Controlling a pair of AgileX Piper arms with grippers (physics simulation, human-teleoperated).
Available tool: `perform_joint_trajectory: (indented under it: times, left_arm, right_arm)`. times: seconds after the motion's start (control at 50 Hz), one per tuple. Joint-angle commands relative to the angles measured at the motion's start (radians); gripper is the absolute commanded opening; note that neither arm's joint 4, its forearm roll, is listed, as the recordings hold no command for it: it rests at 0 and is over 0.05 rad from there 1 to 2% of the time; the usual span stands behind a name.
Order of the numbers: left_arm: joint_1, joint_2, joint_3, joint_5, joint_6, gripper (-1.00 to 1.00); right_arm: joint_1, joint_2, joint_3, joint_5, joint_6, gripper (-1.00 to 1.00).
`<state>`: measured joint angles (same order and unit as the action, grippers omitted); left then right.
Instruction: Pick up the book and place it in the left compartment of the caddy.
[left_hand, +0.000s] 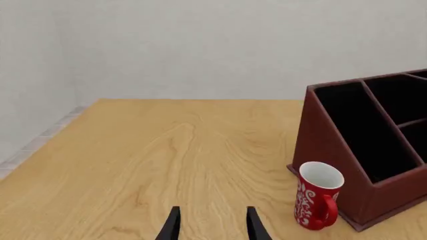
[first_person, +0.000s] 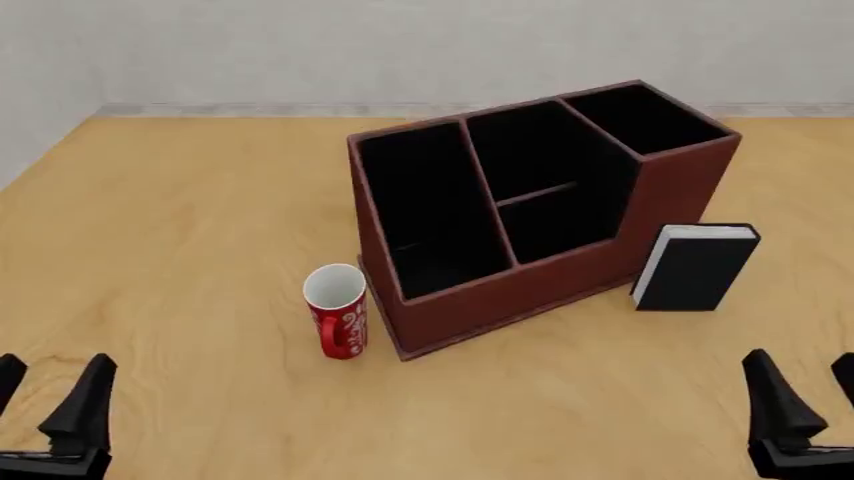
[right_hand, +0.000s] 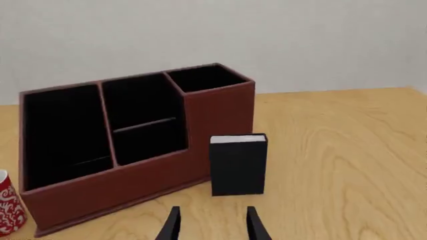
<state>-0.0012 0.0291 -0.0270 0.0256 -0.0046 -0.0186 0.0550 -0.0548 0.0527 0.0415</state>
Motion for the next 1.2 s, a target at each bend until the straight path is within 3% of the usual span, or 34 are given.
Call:
perform_joint_trajectory:
  times: [0.02,0.36,0.44,0.46,0.58,0.64,0.76,0.86,0.88,1.02,1.2]
  left_arm:
    - [0.017,0.012,0.025,-0.039,-0.027,1.00]
    - [0.010,-0.026,-0.006,-0.001,-0.020,1.00]
    - [0.007,-0.017,-0.004,0.017,-0.087,1.00]
    - [0.003,-0.022,-0.004,0.014,-0.068,1.00]
    - [-0.008,-0.025,-0.003,0.014,-0.068,1.00]
    - [-0.016,-0.026,0.000,0.011,-0.071,1.00]
    - [-0.025,-0.029,0.009,-0.003,-0.057,1.00]
    - [-0.038,-0.028,-0.003,0.002,-0.055,1.00]
    - [-0.039,-0.028,-0.005,0.002,-0.054,1.00]
    - [-0.045,-0.028,-0.012,0.005,-0.050,1.00]
    - [-0.055,-0.029,-0.025,0.013,-0.045,1.00]
  right_arm:
    - [0.012,-0.054,0.054,-0.061,-0.060,1.00]
    - [0.002,-0.055,0.044,-0.066,-0.079,1.00]
    - [0.030,-0.049,0.013,-0.013,-0.139,1.00]
    - [0.022,-0.048,0.004,-0.005,-0.131,1.00]
    - [0.051,0.035,-0.059,0.026,-0.241,1.00]
    - [0.050,0.052,-0.082,0.038,-0.269,1.00]
    - [0.053,0.155,-0.205,0.105,-0.405,1.00]
    - [0.067,0.244,-0.281,0.141,-0.456,1.00]
    - [0.059,0.274,-0.279,0.128,-0.499,1.00]
    - [0.043,0.363,-0.314,0.138,-0.568,1.00]
    - [0.033,0.455,-0.448,0.251,-0.662,1.00]
